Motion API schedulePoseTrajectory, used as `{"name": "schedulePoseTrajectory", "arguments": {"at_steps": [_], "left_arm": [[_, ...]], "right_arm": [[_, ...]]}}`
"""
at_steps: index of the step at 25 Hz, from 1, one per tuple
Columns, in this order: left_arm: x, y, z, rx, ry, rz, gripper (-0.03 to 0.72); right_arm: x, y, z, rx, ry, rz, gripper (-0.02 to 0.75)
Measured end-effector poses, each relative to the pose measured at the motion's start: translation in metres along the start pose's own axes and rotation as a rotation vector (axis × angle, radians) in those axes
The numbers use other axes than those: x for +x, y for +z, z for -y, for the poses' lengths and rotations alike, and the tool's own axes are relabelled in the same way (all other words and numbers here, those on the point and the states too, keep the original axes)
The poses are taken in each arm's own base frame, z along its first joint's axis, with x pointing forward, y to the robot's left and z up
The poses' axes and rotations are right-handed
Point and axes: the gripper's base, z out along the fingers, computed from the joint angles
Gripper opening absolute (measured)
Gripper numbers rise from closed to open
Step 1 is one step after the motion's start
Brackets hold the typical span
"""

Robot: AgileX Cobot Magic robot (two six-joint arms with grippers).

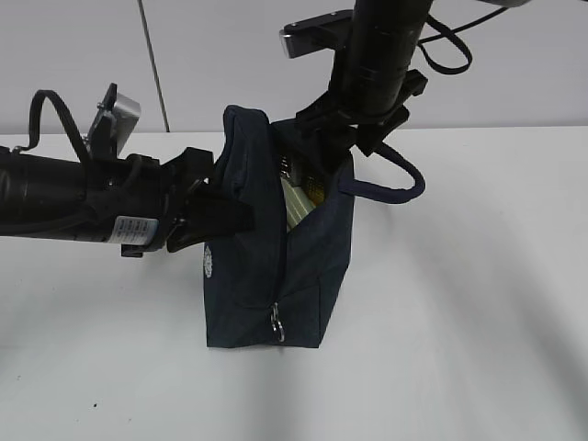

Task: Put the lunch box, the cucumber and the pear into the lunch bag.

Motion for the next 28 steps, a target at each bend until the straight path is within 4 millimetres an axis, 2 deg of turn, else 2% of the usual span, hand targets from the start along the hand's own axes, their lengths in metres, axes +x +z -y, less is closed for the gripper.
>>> {"name": "schedulePoseTrajectory", "arguments": {"at_steps": [8, 11, 14, 20, 24, 26, 28], "left_arm": [[-0.001, 0.000, 0.001, 0.011, -0.022, 0.015, -0.006], [-0.001, 0.000, 0.001, 0.010, -0.022, 0.015, -0.006], [-0.001, 0.000, 0.001, 0.010, -0.022, 0.015, -0.006], [-0.002, 0.000, 0.000, 0.009, -0.022, 0.017, -0.006], [-0.002, 0.000, 0.000, 0.005, -0.005, 0.019, -0.001], [-0.002, 0.000, -0.001, -0.002, 0.024, 0.022, 0.030], [-0.003, 0.000, -0.002, -0.015, 0.044, 0.026, 0.108]], "right_arm": [[-0.001, -0.001, -0.004, -0.040, 0.040, 0.006, 0.441], [-0.007, -0.011, -0.003, -0.036, 0.040, 0.048, 0.441], [-0.009, -0.034, -0.002, -0.022, 0.042, 0.107, 0.441], [0.003, -0.111, 0.001, 0.038, 0.032, 0.264, 0.440], [0.016, -0.152, 0.000, 0.041, 0.034, 0.345, 0.440], [0.024, -0.166, -0.001, 0.036, 0.035, 0.369, 0.439], [0.035, -0.174, -0.003, 0.028, 0.038, 0.369, 0.430]]}}
